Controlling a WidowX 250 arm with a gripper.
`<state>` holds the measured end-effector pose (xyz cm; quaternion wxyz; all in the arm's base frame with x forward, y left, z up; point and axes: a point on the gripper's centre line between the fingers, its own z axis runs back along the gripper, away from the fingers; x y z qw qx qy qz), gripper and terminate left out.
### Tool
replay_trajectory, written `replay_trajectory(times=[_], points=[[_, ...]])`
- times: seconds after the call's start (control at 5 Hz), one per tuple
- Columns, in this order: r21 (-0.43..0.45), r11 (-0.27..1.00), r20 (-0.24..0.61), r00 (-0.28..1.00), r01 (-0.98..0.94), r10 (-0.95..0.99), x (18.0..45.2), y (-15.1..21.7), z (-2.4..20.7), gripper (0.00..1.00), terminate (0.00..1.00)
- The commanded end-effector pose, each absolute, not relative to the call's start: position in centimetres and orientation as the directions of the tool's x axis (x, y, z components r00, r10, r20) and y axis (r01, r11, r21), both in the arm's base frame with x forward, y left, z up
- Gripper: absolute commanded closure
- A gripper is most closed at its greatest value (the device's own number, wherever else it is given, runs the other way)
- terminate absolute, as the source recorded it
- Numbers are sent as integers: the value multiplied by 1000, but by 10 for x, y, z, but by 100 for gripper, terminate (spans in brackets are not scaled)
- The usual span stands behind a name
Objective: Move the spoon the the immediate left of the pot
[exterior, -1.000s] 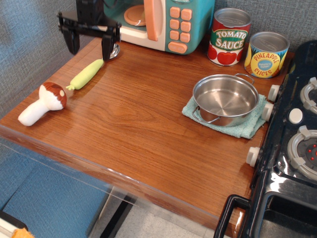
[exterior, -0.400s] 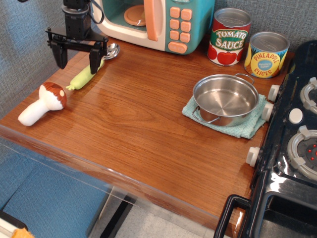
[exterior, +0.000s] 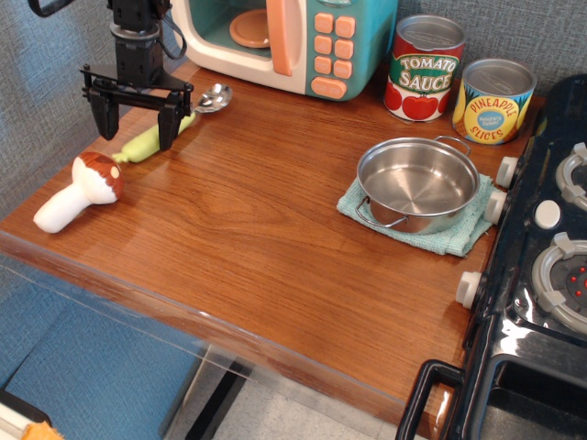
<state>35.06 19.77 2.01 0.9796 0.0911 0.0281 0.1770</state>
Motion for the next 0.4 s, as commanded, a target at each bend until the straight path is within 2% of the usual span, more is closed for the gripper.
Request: replay_trajectory(times=[0.0,0.2], points=[[206,883,-25,900,-421,435,338,210,32,0,0],[181,878,-15,891,-444,454,338,206,31,100,0]])
